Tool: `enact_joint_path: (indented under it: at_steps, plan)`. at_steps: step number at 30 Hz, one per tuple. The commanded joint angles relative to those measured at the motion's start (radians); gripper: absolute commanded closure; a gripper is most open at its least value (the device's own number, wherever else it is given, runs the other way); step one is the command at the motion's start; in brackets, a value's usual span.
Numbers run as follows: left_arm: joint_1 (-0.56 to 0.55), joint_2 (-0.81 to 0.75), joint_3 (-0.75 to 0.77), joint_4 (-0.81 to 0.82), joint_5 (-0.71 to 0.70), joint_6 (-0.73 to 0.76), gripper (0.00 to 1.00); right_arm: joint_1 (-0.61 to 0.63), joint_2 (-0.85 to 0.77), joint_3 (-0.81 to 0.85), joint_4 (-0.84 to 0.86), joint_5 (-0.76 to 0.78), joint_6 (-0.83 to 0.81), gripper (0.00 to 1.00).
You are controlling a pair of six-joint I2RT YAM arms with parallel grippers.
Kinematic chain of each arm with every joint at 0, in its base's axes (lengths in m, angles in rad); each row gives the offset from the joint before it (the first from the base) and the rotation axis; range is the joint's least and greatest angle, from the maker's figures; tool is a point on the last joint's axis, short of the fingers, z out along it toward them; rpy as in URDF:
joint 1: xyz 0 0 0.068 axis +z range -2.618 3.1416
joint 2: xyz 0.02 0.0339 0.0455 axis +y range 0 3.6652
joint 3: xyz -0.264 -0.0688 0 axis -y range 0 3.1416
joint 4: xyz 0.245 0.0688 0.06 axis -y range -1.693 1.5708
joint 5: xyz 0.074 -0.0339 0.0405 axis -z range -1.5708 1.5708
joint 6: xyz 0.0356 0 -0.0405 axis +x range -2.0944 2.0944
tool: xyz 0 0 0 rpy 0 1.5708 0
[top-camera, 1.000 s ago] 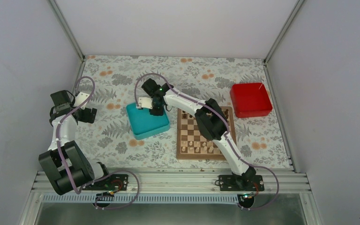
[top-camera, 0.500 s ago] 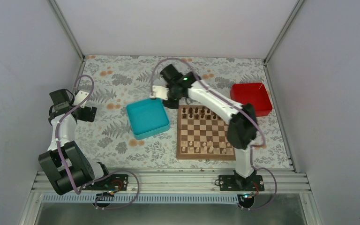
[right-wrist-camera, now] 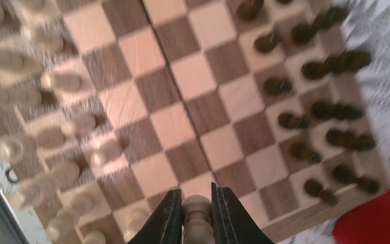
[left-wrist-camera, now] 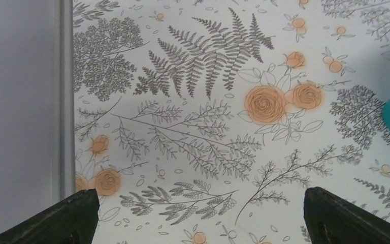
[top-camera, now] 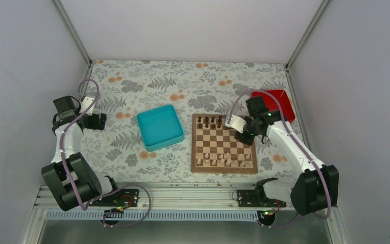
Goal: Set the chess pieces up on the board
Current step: Place the chess piece on the chessboard.
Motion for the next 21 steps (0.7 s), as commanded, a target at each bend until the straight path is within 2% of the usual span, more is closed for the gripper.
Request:
enact_joint_path:
  at_steps: [1,11,21]
  plan:
    - [0.003,0.019,0.034,0.003,0.070,-0.059,0.00,-0.083,-0.097,-0.134,0.014,-0.069,-0.099,0.90]
    - [0.003,0.026,-0.002,0.009,0.074,-0.073,0.00,-0.105,-0.142,-0.313,0.067,-0.105,-0.158,0.90]
    - [0.004,0.016,-0.010,-0.003,0.070,-0.070,0.00,-0.104,-0.108,-0.321,0.053,-0.150,-0.210,0.88]
